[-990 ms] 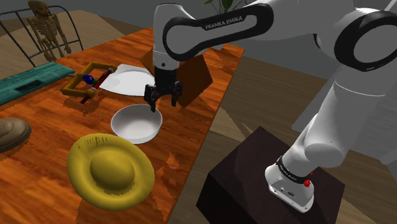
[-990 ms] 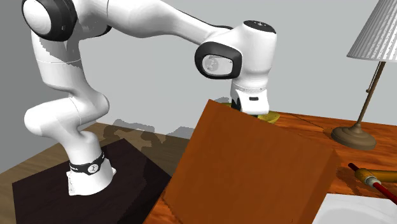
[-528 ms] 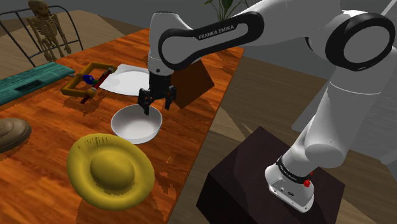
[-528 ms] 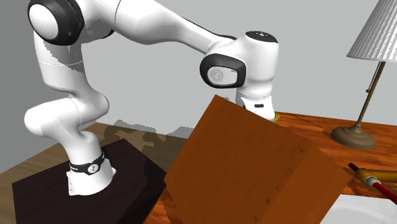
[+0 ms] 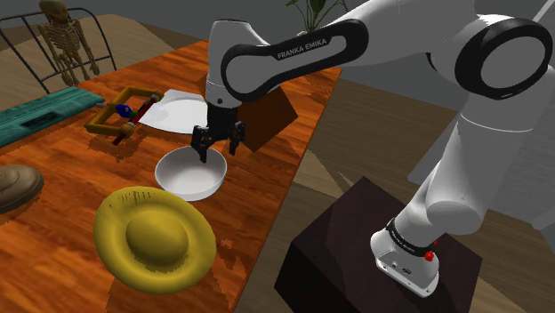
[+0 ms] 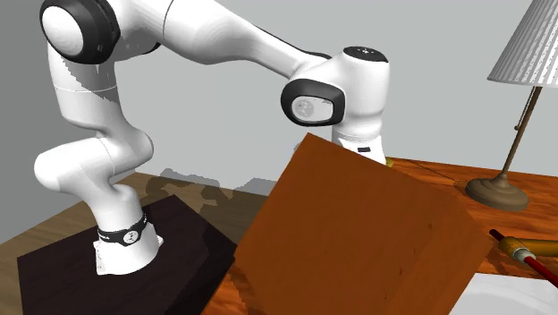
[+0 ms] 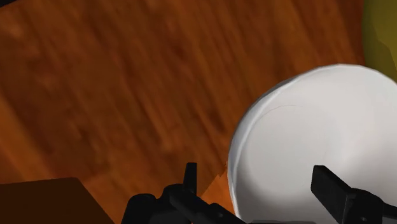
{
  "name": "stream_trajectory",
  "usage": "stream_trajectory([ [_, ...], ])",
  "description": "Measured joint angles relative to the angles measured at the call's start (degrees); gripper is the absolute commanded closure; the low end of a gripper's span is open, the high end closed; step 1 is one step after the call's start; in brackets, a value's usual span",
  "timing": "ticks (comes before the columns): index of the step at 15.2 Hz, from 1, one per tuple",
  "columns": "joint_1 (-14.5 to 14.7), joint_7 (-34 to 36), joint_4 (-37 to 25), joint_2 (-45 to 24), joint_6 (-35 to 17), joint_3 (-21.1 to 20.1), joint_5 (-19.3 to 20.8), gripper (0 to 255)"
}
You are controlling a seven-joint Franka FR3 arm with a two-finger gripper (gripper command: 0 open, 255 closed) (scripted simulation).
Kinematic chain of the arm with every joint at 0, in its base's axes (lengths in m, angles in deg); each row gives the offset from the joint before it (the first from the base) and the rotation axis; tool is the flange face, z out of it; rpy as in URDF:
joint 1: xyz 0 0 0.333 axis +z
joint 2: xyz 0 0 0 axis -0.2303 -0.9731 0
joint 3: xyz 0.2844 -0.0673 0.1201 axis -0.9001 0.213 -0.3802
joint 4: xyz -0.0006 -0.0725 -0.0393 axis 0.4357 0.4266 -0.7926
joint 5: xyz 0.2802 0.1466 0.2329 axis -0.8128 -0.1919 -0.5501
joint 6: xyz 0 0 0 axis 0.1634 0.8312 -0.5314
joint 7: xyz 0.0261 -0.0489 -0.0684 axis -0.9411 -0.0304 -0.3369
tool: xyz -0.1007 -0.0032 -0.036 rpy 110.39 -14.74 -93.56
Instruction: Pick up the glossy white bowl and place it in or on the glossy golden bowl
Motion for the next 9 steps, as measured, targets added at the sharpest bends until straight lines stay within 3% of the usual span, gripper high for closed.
stream_trajectory([
  [1, -0.13, -0.20, 0.40, 0.30, -0.27, -0.02, -0.14, 255],
  [9, -0.82, -1.24, 1.17, 1.12, -0.17, 0.19, -0.56, 255],
])
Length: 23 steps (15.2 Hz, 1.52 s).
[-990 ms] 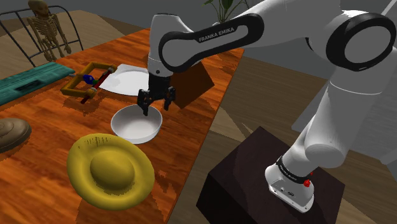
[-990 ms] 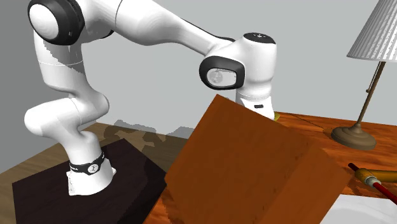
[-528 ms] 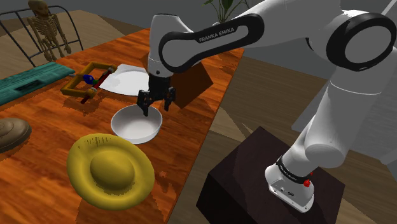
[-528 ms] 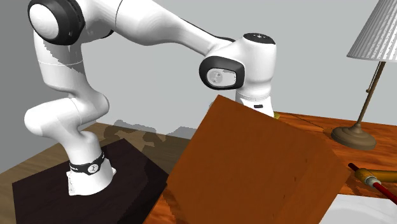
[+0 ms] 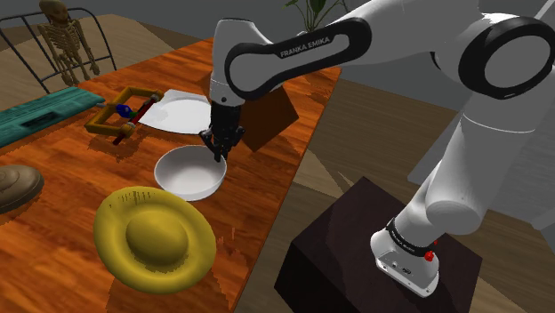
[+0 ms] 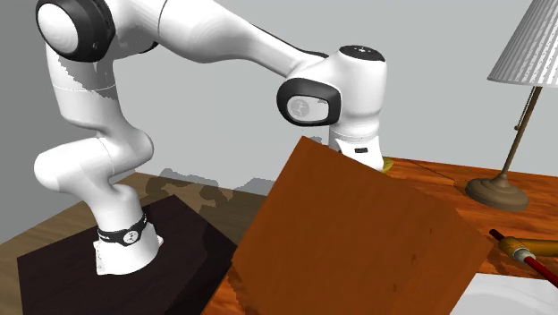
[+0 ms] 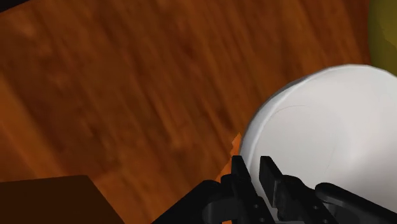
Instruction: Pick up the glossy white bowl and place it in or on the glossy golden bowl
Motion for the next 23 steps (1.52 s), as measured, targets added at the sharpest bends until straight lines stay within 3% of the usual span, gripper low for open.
stream_trajectory([
  [3, 0.49, 0.95, -0.82, -0.85, -0.56, -0.17, 0.47, 255],
  [23, -0.06, 3.00, -10.51, 2.01, 14.50, -0.33, -0.30, 255],
])
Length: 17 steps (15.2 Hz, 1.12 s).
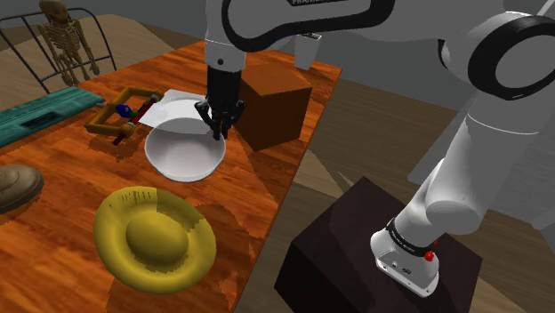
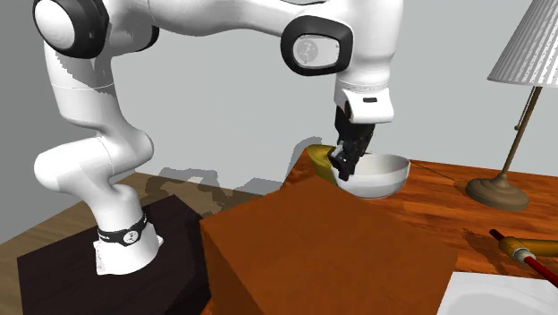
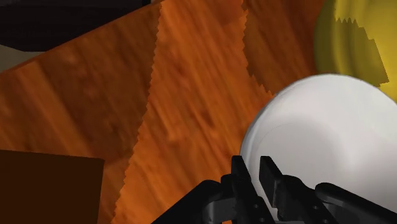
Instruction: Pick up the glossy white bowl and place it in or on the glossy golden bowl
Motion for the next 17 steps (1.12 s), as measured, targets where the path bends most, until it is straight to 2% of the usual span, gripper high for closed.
stream_trajectory([
  [12, 0.16, 1.78, -9.37, -0.17, 9.05, -0.12, 0.39, 255],
  [17, 2.98, 6.60, -8.05, 1.49, 8.29, -2.23, 0.02, 255],
])
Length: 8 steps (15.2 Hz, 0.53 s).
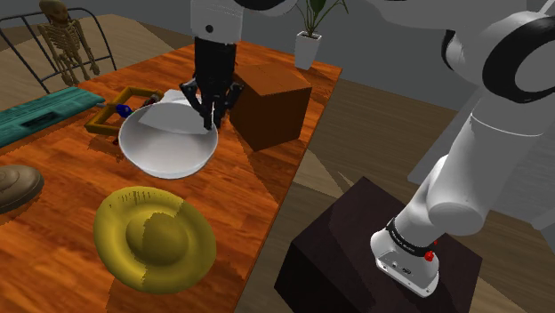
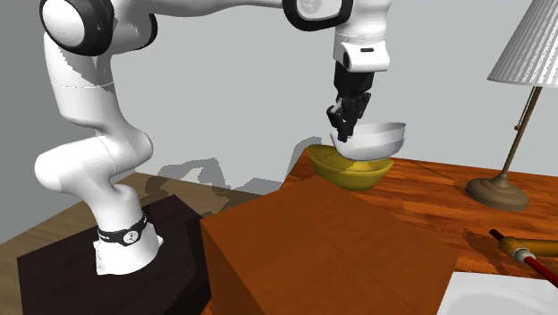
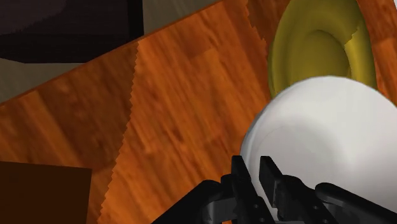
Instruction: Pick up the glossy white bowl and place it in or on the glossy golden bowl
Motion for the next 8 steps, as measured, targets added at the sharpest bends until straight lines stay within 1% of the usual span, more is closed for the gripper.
stream_trajectory([
  [5, 3.37, 5.86, 0.40, 0.97, -0.72, -2.49, 0.02, 255],
  [8, 5.90, 10.26, -0.76, 0.84, -0.52, -4.26, 0.48, 255],
])
